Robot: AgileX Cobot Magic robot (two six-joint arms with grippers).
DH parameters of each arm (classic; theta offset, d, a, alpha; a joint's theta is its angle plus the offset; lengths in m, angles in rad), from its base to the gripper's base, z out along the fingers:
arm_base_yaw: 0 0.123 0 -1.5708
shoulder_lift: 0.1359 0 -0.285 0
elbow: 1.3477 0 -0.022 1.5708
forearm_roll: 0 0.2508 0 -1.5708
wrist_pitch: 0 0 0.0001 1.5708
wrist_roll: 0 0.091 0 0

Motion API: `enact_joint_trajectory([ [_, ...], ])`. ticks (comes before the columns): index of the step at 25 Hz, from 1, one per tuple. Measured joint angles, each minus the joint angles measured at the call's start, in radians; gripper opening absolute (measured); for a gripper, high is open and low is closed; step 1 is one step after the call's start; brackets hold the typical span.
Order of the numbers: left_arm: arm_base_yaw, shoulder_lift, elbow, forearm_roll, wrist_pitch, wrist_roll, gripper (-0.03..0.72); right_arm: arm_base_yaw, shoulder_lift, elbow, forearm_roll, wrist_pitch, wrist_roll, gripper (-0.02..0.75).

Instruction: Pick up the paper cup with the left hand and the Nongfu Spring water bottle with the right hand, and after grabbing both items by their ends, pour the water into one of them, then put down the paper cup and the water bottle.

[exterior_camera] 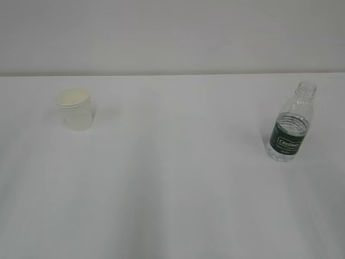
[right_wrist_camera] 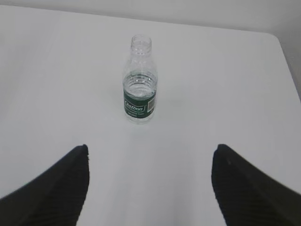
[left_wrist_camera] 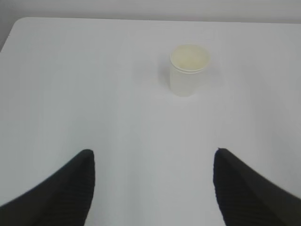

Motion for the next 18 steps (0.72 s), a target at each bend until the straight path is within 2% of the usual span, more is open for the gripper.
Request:
enact_joint_trajectory([
  [18,0.000,0.338,0.000,-0.027,-0.280,0.021,0.551,0.000,0.276,0.000,0.005,-0.313,-0.035,0.596],
])
